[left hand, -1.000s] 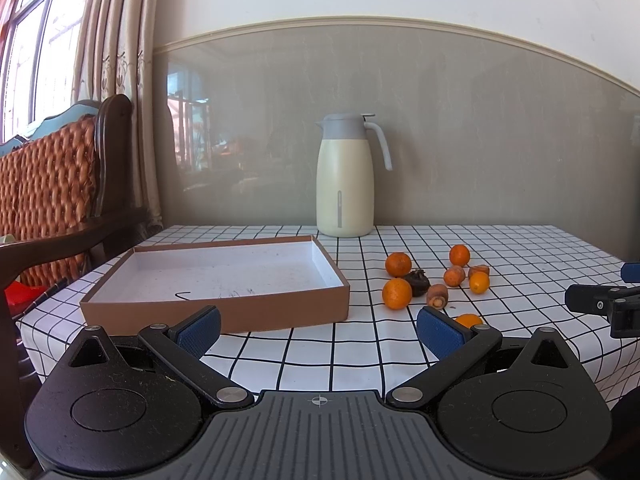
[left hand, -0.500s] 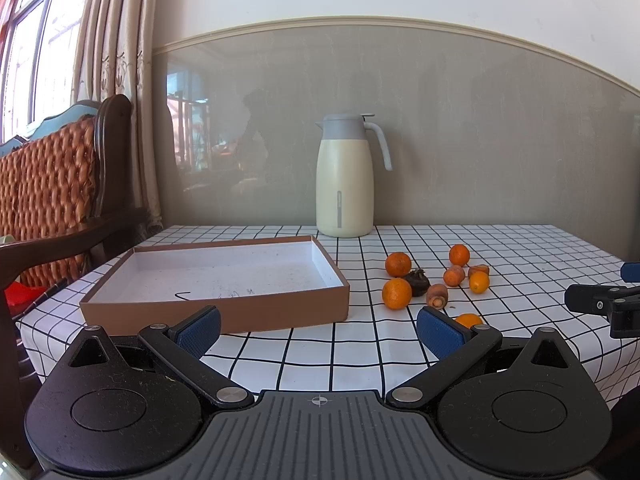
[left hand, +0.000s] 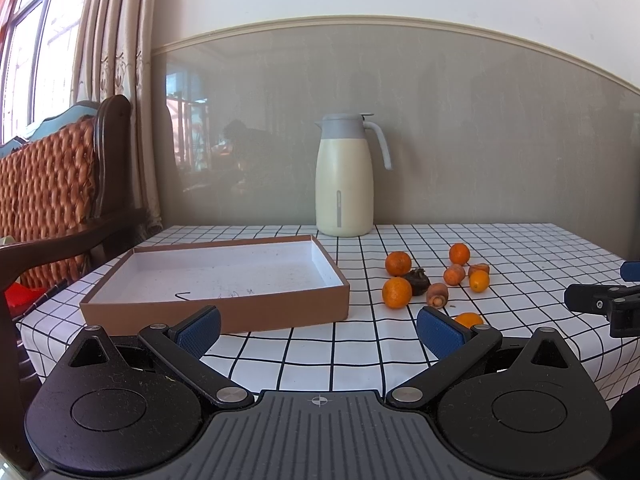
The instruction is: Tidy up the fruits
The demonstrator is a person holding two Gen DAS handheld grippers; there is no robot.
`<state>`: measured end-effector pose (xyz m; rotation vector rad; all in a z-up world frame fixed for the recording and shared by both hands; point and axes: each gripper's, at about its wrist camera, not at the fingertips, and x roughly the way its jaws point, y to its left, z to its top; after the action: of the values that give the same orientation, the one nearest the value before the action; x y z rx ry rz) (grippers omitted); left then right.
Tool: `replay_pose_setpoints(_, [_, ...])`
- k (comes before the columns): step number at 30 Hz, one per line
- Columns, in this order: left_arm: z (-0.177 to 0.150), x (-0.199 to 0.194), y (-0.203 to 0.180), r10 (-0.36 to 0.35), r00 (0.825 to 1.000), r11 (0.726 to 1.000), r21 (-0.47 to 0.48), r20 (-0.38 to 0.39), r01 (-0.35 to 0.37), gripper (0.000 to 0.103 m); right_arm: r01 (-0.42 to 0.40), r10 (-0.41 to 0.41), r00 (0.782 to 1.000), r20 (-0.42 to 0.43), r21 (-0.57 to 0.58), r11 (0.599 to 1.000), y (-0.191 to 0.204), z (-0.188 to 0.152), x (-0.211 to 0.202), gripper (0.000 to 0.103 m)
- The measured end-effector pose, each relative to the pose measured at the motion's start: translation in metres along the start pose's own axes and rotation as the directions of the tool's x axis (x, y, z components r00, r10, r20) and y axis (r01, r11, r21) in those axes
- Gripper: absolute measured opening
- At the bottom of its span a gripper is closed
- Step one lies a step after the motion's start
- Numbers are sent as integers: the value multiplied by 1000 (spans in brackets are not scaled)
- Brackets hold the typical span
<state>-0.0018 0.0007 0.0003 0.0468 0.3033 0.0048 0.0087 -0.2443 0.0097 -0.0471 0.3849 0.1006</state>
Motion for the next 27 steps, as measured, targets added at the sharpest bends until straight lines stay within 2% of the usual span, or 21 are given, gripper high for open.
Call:
replay_pose_setpoints(5, [0,0,1,-3,1000,1000,-9,-4,3,103,4,-5,1000,2,3,1000,-1,-2,-1,97])
replay_pose_setpoints(8, [1,11,-4,-17,997,999,30,-78,20,103,5,-5,1000,-7,8,1000,-3,-1,-1,97])
replay_pose_setpoints(10, [2,15,-6,-23,995,999,38,-97,27,103,1,-1,1000,-13,-4,1000,-3,0,0,97])
replay_pose_setpoints(11, [3,17,-7,-52,993,998,33,-105,56,103,-6,6,1000,-16,-13,1000,-3,2,0,97])
replay_pose_setpoints(12, [5,21,-7,-81,991,996,22,-107,84,103,-11,11,1000,-19,-14,1000,-4,4,2,97])
replay_pose_setpoints(16, [7,28,-22,-113,992,993,23,-59,115,103,-13,12,1000,-25,-23,1000,-9,11,15,97])
replay_pose_setpoints(21, [3,40,-40,-123,992,991,44,-39,125,103,-30,29,999,-24,-40,999,-13,12,26,96])
replay_pose_setpoints(27, [-3,52,-45,-125,991,991,49,-51,128,103,-20,18,1000,-21,-66,998,-16,9,33,96])
